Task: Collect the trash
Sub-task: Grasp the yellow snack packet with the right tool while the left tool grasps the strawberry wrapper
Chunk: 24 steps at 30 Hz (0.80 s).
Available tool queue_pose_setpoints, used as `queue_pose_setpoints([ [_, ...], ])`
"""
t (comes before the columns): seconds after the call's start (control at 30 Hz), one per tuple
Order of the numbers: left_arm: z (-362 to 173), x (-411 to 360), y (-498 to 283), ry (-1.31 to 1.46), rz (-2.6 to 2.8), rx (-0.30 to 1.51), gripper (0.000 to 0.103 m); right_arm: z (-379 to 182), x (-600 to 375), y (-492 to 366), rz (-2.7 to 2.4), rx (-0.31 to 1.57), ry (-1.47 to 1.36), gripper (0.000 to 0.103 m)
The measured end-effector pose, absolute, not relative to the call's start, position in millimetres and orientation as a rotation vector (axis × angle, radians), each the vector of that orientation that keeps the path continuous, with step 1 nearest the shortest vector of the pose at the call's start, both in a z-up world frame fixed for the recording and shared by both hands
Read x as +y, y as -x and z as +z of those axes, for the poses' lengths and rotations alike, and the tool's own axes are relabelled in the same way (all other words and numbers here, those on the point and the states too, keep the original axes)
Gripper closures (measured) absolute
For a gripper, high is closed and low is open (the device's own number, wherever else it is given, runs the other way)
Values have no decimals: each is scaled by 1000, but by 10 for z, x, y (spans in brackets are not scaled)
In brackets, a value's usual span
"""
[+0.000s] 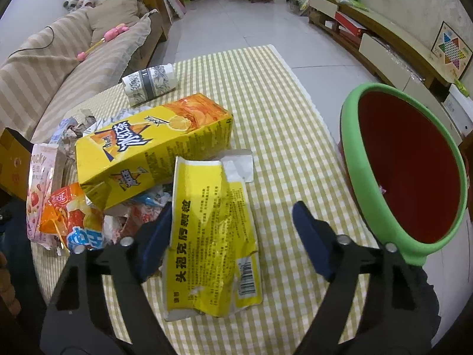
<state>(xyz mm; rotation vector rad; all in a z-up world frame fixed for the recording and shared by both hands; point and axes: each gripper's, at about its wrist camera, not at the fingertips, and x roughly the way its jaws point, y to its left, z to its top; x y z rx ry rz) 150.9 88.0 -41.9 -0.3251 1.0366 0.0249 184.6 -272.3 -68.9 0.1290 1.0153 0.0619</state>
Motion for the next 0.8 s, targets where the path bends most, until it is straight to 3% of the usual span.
queue_pose_setpoints([
  [0.6,-731,866,-1763,339,31,1106,8,-860,-2642,-1967,133,1108,-175,31],
  [0.73,-755,837,-1784,346,13,1105,12,-824,-2705,-1956,159,1103,-227,50],
  [0.8,-767,819,-1783,346,1,1111,25,-791,-2684,-1947,181,1105,-233,61],
])
